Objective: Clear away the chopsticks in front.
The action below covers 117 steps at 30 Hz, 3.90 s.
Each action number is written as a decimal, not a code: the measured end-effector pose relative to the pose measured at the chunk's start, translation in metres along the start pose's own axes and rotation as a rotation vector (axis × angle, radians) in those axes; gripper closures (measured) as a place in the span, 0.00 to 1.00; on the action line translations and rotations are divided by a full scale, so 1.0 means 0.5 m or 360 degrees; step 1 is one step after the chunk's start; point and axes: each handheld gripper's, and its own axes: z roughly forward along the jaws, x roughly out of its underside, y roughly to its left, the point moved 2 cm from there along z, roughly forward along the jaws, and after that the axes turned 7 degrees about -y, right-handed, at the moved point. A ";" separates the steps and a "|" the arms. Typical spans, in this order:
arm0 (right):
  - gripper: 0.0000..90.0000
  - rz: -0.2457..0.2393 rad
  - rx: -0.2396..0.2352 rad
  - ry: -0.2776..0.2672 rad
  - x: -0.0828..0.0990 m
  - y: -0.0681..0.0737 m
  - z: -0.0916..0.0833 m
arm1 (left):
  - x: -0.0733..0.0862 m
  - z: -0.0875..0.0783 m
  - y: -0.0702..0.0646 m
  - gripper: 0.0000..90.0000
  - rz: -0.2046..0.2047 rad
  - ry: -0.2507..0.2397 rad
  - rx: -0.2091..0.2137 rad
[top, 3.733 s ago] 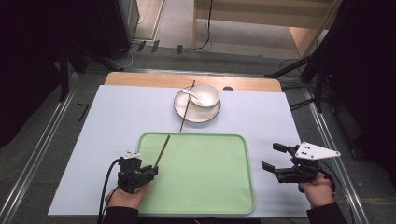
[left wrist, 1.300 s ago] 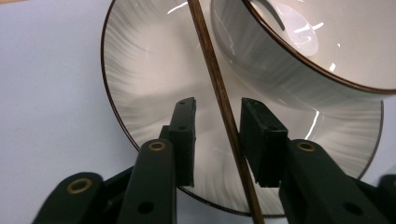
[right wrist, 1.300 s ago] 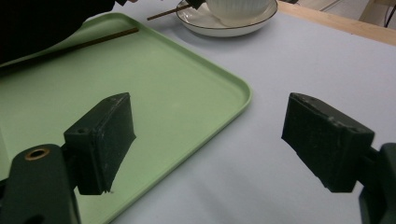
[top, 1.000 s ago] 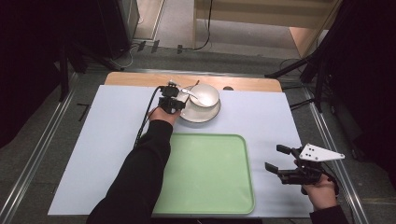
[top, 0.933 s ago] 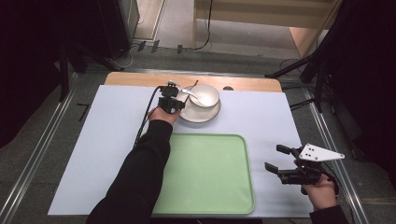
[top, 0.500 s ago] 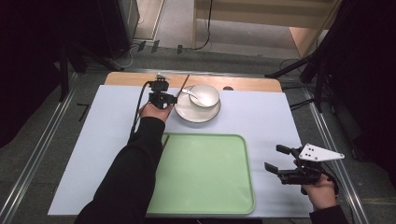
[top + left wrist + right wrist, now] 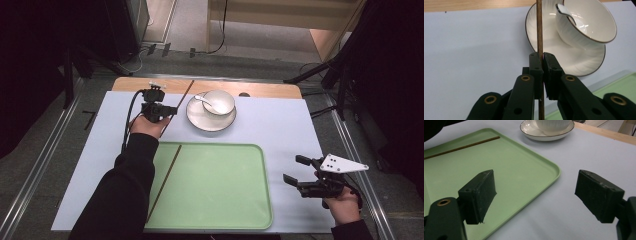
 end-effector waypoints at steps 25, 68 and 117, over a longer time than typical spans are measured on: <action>0.19 -0.0022 -0.0005 0.0002 -0.007 0.010 0.003 | 0.164 -0.103 0.014 0.96 0.0003 -0.0006 0.0084; 0.19 -0.0035 -0.0010 0.0008 -0.009 0.013 0.005 | 0.325 -0.184 -0.073 0.96 -0.0075 0.0075 0.0129; 0.19 -0.0049 -0.0021 0.0010 -0.009 0.013 0.006 | 0.374 -0.159 -0.074 0.85 -0.0120 0.0195 0.0039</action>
